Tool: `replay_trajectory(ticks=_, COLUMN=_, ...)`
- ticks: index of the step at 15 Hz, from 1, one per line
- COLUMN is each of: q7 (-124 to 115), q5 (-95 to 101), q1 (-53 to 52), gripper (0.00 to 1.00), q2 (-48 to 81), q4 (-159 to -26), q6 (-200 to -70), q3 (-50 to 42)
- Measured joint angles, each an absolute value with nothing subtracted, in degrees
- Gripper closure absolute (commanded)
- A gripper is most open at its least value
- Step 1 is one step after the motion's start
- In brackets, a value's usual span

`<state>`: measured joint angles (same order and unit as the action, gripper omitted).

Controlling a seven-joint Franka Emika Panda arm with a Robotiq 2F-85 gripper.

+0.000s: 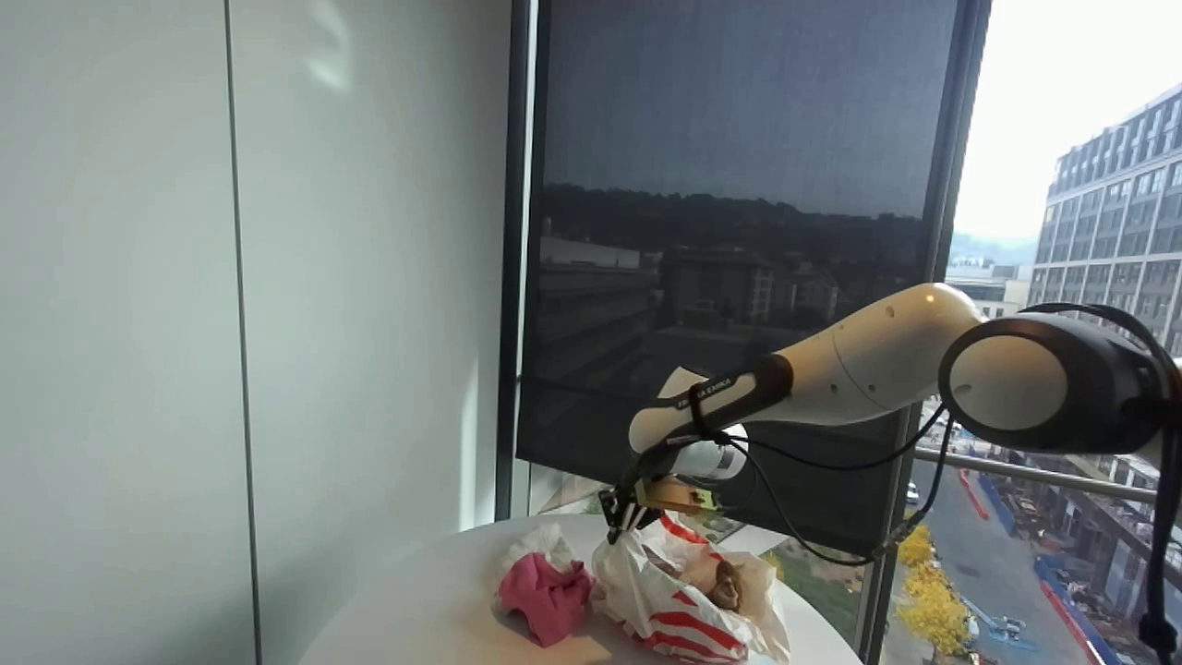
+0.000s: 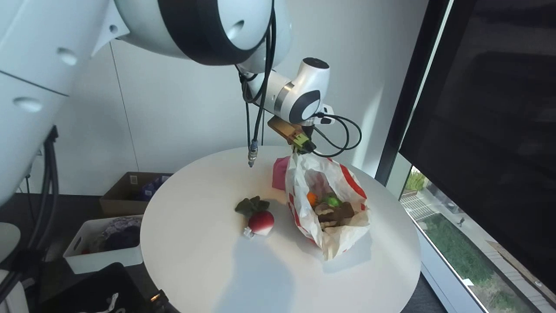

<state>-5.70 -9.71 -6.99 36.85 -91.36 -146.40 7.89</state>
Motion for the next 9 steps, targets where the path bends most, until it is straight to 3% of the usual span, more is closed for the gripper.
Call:
replay_trajectory(ticks=7, q7=-16.0, q5=4.3, q1=-13.8, gripper=0.06, q2=37.1, q4=-93.6, q6=-139.8, q3=-1.4)
replay_trajectory(ticks=9, q7=-18.5, q5=9.1, q1=-16.2, gripper=0.0, q2=36.7, q4=-93.6, q6=-138.8, q3=-3.3)
